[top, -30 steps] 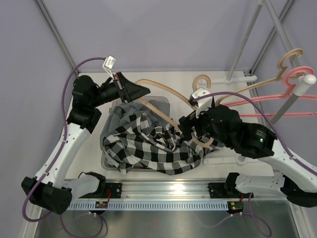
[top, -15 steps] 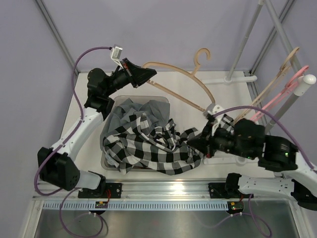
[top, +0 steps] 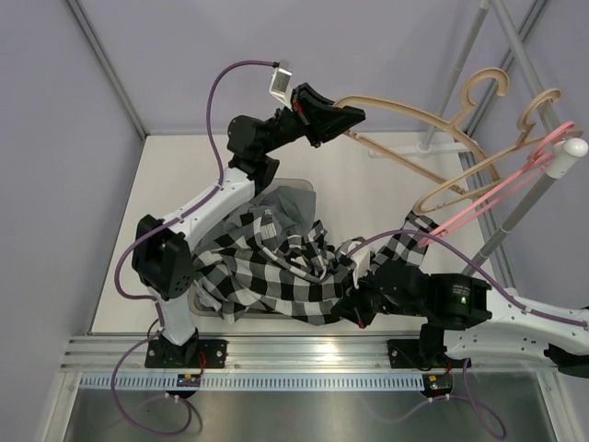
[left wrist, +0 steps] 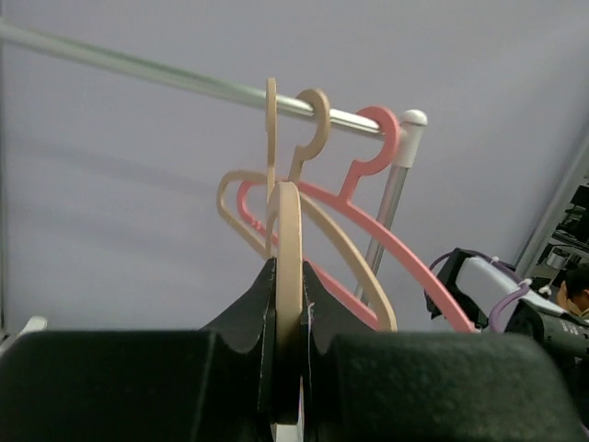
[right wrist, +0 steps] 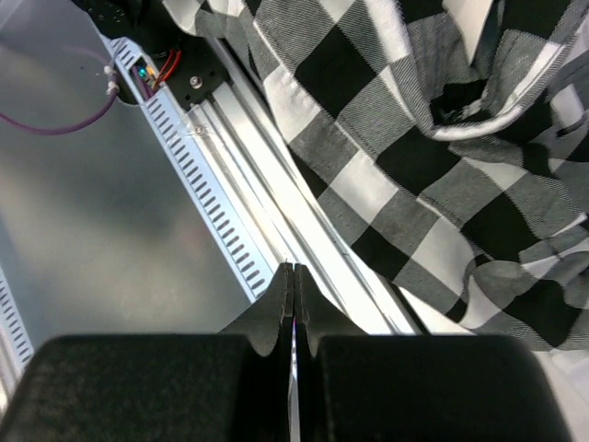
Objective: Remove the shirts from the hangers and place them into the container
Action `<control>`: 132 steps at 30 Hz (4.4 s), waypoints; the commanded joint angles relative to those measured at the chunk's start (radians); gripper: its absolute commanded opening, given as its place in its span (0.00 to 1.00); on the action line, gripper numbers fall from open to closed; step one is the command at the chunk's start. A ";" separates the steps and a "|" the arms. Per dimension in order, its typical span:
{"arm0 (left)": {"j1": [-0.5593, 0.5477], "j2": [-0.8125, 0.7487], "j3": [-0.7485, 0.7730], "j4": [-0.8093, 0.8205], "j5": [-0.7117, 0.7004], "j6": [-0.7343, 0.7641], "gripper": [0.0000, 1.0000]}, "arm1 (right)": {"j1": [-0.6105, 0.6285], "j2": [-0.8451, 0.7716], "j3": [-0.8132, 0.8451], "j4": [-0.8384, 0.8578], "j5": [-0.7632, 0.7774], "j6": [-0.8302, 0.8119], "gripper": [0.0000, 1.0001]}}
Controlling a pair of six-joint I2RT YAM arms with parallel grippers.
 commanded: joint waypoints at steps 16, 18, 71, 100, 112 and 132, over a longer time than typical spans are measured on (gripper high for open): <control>-0.110 0.299 0.433 0.076 -0.196 0.010 0.00 | 0.071 -0.106 -0.084 0.080 0.033 0.141 0.00; -0.118 0.324 0.479 0.055 -0.218 0.018 0.00 | 0.082 -0.100 -0.084 0.077 0.043 0.146 0.00; 0.025 -1.090 -0.419 -1.387 -0.780 0.479 0.99 | -0.193 0.856 -0.050 0.166 0.644 0.606 0.96; 0.025 -1.101 -0.566 -1.307 -0.664 0.429 0.99 | -0.079 0.805 0.202 -0.049 0.802 0.460 0.20; 0.023 -1.092 -0.618 -1.294 -0.647 0.419 0.99 | -0.059 0.836 0.346 -0.175 0.891 0.427 0.22; 0.025 -1.118 -0.652 -1.284 -0.629 0.412 0.99 | -0.058 0.855 0.188 -0.018 0.767 0.474 0.79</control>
